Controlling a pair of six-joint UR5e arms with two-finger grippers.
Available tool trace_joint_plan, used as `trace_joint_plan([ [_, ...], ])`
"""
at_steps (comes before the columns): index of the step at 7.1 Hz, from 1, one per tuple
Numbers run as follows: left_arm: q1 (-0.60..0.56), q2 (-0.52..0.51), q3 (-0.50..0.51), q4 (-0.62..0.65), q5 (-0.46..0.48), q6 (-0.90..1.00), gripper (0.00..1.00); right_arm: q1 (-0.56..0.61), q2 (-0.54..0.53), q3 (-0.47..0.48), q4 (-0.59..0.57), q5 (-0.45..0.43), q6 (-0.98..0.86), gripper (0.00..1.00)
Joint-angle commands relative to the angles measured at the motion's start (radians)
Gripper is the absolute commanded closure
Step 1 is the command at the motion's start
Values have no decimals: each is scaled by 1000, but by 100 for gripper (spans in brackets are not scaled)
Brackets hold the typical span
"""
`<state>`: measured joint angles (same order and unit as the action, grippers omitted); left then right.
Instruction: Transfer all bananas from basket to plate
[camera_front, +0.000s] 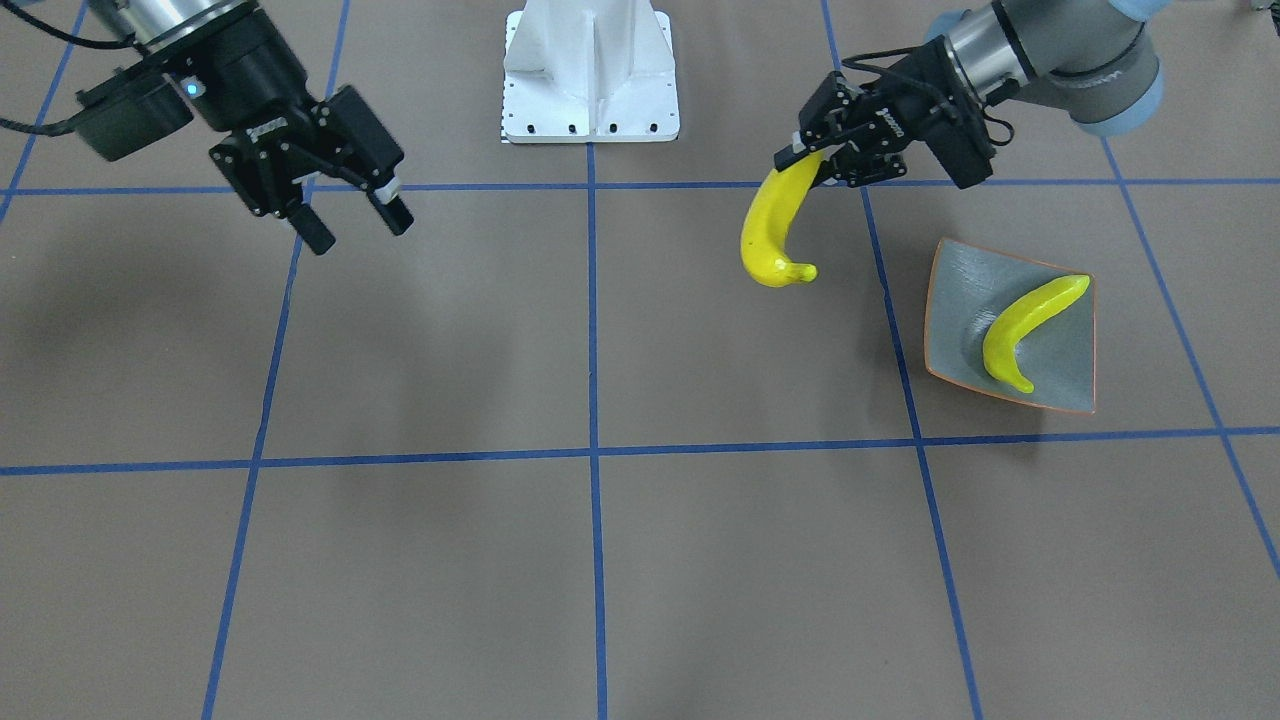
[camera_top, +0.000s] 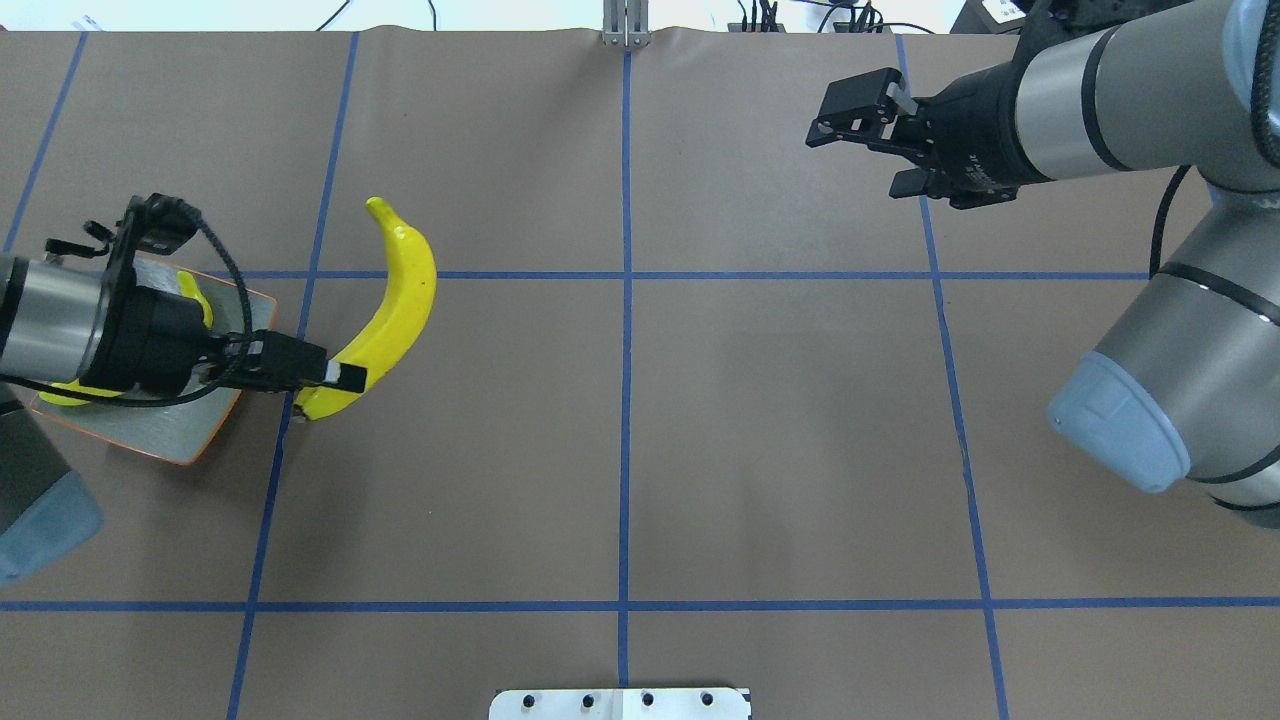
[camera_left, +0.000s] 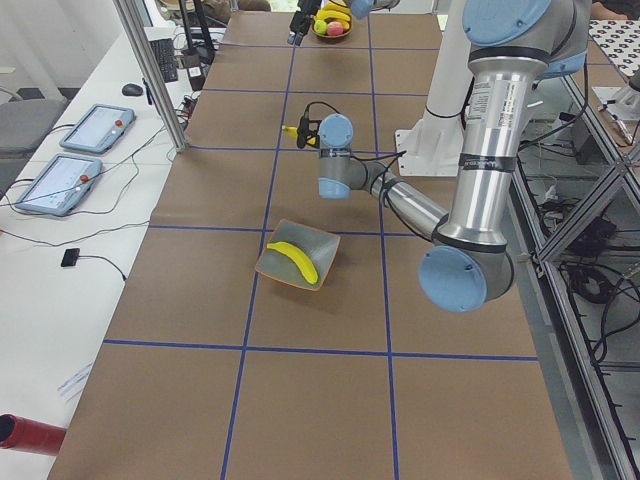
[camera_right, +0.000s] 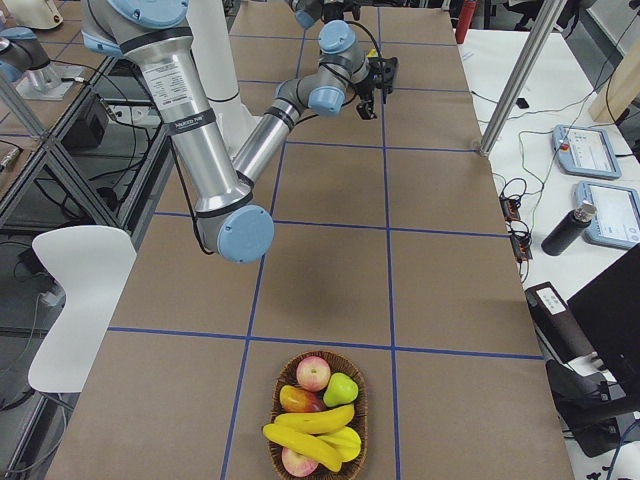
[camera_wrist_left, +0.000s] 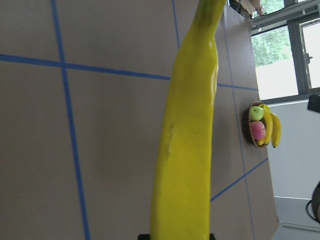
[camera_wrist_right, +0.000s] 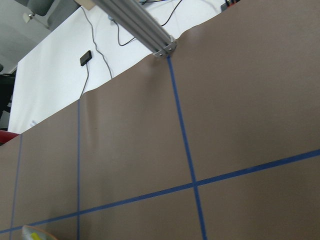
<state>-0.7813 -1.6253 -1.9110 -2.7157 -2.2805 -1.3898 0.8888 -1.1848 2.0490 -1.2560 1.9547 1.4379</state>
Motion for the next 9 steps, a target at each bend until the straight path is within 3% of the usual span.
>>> trace_joint_plan([
  [1,-21,172,41,-117,-2,101,100,106,-86,-87,-2,50,-217,0],
  [4,-49,208,290,-365,-2,191,100,315,-226,-137,4,209,-562,0],
  [6,-81,200,383,-397,-25,255,100,386,-256,-188,9,260,-692,0],
  [8,-117,193,444,-388,-39,337,100,387,-256,-190,9,262,-694,0],
  [9,-153,150,485,-386,-65,342,58,394,-256,-196,10,263,-698,0],
])
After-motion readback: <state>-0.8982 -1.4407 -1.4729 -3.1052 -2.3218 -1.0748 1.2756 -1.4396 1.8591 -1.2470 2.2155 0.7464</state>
